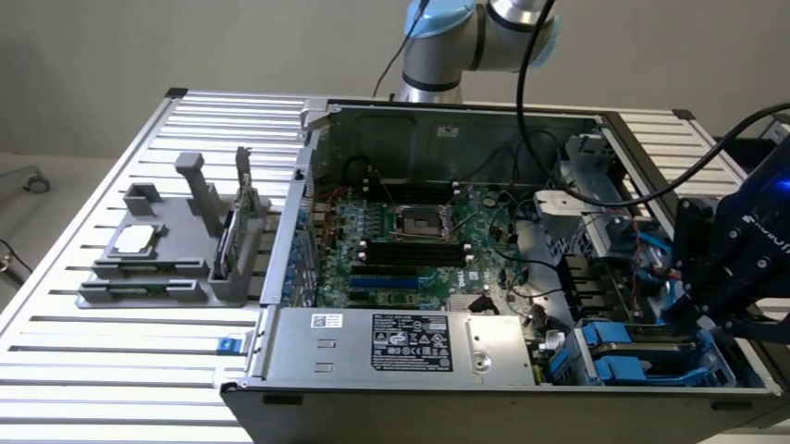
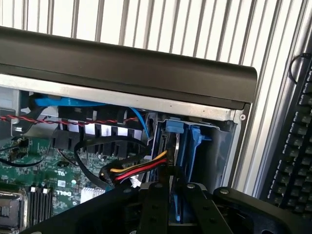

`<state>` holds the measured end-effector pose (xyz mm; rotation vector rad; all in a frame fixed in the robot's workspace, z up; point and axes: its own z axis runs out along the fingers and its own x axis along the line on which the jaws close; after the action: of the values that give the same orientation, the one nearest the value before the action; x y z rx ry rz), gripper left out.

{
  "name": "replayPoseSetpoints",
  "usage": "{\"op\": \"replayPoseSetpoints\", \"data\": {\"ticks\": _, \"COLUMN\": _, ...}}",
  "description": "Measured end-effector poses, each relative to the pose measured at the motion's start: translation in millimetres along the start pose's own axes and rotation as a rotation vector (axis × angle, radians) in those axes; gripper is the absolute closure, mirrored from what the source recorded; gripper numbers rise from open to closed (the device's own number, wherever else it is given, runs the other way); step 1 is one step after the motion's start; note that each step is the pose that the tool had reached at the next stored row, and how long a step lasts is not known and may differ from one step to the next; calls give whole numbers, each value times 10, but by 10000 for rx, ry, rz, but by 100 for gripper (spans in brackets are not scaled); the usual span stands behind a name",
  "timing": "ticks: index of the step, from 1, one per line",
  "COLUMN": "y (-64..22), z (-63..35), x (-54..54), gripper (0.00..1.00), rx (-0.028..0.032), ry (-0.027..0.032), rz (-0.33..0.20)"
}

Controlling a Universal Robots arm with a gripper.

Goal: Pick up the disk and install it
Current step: 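Insert the first disk wire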

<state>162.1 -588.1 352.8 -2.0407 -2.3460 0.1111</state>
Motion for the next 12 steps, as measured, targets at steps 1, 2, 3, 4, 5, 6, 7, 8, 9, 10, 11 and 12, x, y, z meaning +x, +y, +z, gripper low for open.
{"op": "replayPoseSetpoints", "data": {"ticks": 1, "y": -4, "z": 6, "x": 1, "gripper": 84, "rx": 15, "ry": -26, "rz": 22}}
{"op": "replayPoseSetpoints", "data": {"ticks": 2, "y": -4, "z": 10, "x": 1, "gripper": 84, "rx": 74, "ry": -24, "rz": 65}}
{"op": "replayPoseSetpoints", "data": {"ticks": 3, "y": -6, "z": 12, "x": 1, "gripper": 84, "rx": 180, "ry": -8, "rz": 120}}
{"op": "replayPoseSetpoints", "data": {"ticks": 4, "y": -5, "z": 14, "x": 1, "gripper": 84, "rx": 316, "ry": 15, "rz": 183}}
{"op": "replayPoseSetpoints", "data": {"ticks": 5, "y": -5, "z": 16, "x": 2, "gripper": 84, "rx": 456, "ry": 41, "rz": 250}}
{"op": "replayPoseSetpoints", "data": {"ticks": 6, "y": -5, "z": 19, "x": 1, "gripper": 84, "rx": 581, "ry": 63, "rz": 311}}
{"op": "replayPoseSetpoints", "data": {"ticks": 7, "y": -4, "z": 28, "x": 2, "gripper": 84, "rx": 631, "ry": 82, "rz": 405}}
{"op": "replayPoseSetpoints", "data": {"ticks": 8, "y": -4, "z": 38, "x": 2, "gripper": 84, "rx": 649, "ry": 93, "rz": 502}}
{"op": "replayPoseSetpoints", "data": {"ticks": 9, "y": -4, "z": 49, "x": 2, "gripper": 84, "rx": 658, "ry": 102, "rz": 593}}
{"op": "replayPoseSetpoints", "data": {"ticks": 10, "y": -2, "z": 61, "x": 3, "gripper": 84, "rx": 662, "ry": 113, "rz": 691}}
{"op": "replayPoseSetpoints", "data": {"ticks": 11, "y": 0, "z": 72, "x": 4, "gripper": 84, "rx": 665, "ry": 123, "rz": 787}}
{"op": "replayPoseSetpoints", "data": {"ticks": 12, "y": 3, "z": 83, "x": 4, "gripper": 84, "rx": 668, "ry": 132, "rz": 865}}
